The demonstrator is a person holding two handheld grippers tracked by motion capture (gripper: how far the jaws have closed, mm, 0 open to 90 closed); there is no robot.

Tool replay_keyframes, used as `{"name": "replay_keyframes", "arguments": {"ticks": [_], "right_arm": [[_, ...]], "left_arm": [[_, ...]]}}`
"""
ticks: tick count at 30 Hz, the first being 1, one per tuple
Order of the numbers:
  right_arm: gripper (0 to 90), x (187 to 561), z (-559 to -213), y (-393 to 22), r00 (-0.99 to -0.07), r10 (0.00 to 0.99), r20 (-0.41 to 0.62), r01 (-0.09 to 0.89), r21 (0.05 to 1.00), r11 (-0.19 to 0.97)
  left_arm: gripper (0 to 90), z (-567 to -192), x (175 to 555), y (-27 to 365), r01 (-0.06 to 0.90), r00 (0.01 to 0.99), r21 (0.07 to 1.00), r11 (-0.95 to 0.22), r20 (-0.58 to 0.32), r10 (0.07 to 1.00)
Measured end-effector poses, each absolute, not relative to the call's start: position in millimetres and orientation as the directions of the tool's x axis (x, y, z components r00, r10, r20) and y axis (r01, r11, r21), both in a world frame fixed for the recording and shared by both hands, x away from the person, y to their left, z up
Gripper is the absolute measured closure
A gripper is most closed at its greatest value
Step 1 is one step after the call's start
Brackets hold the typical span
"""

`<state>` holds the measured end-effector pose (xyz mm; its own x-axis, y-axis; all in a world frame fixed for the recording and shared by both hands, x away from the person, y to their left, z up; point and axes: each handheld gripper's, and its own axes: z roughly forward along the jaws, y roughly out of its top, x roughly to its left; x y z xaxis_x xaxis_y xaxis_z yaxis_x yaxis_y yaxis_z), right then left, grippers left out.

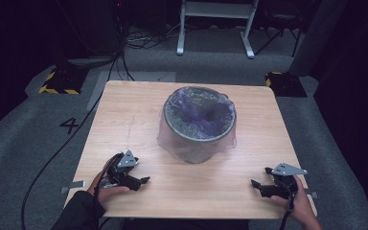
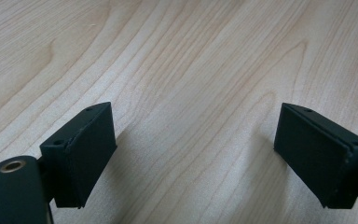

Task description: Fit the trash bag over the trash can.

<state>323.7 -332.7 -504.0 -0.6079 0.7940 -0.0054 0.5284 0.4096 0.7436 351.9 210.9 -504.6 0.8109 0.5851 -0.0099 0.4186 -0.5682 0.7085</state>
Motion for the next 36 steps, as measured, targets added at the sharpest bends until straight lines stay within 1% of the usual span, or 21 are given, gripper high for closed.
{"name": "replay_keyframes", "arguments": {"ticks": [7, 36], "right_arm": [[18.6, 319.0, -504.0, -342.9, -0.579, 0.815, -0.003, 0.544, 0.744, 0.389], [17.2, 320.2, -504.1, -343.2, -0.582, 0.813, -0.005, 0.542, 0.743, 0.393]], "left_arm": [[12.1, -504.7, 353.0, 210.4, 0.419, 0.811, 0.709, -0.567, -0.011, 0.585], [11.8, -504.7, 357.0, 208.2, 0.415, 0.816, 0.709, -0.570, -0.011, 0.579]]}}
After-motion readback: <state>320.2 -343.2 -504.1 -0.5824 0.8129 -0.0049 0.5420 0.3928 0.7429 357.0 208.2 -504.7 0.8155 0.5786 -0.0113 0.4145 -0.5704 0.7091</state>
